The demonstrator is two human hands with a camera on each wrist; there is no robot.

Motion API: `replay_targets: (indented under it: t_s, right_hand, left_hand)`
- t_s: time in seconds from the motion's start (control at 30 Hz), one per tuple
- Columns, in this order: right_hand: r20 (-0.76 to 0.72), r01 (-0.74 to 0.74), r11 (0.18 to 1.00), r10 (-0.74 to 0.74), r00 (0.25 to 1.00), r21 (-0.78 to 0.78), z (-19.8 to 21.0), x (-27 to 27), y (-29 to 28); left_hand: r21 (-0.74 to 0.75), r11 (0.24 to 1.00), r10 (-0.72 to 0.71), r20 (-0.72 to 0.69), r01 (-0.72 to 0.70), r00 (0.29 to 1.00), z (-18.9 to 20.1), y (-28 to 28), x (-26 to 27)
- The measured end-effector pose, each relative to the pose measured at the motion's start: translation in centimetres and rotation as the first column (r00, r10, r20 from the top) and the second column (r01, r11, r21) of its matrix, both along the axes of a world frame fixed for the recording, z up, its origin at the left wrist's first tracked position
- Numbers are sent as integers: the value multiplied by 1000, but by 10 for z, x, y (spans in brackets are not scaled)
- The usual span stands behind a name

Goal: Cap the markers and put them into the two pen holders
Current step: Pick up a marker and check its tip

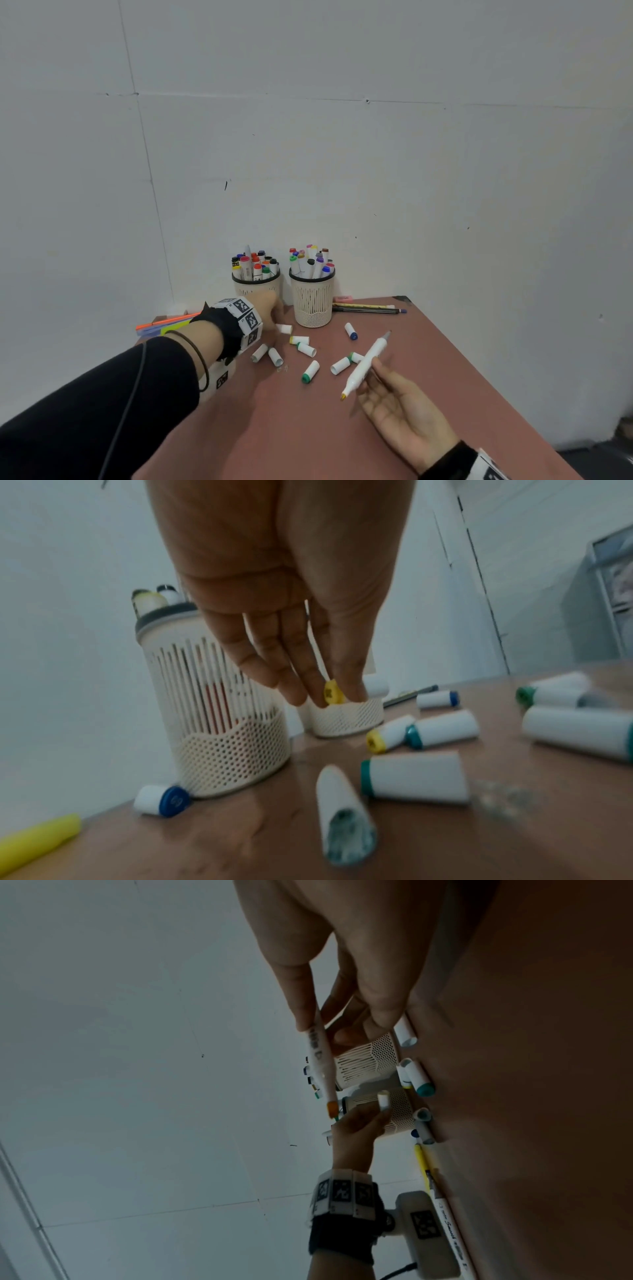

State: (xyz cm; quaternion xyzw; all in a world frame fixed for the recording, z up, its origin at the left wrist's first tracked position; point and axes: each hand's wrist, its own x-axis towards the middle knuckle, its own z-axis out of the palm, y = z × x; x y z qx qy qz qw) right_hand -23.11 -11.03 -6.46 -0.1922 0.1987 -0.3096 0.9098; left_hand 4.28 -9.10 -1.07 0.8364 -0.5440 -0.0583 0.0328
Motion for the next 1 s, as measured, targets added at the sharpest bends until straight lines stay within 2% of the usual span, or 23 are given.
replay_targets:
  t_s: [0.23,0.33,0.4,0.53,0.7,0.83,1.0]
  right_hand:
    - [-6,49,999,-49,999,13,-6,2,-3]
    - [13,73,997,-74,997,39,-6,2,1]
    - [46,71,997,-71,996,20,-7,2,6]
    - [118,35,999,-34,992,-12,-15,1,16]
    - [145,32,1000,-31,989,1,-20,7,32]
    - [151,48,999,-48,987,5,-13,13,44]
    - [117,78,997,-80,990,22,-14,17,46]
  left_hand:
    - [-251,968,-44,-112,14,993,28,35,-26]
    - [-356,933,-20,-202,-55,979,36,57,-34]
    - [-416,900,-10,-314,-128,949,39,73,-38]
    - [-473,847,-71,-551,-241,831,38,105,-52]
    - [-450,786,-112,-778,-424,619,22,143,-85]
    - [-375,769,-145,-891,-518,429,-1,165,-109]
    - [-284,737,-182,-957,-613,224,-37,175,-128]
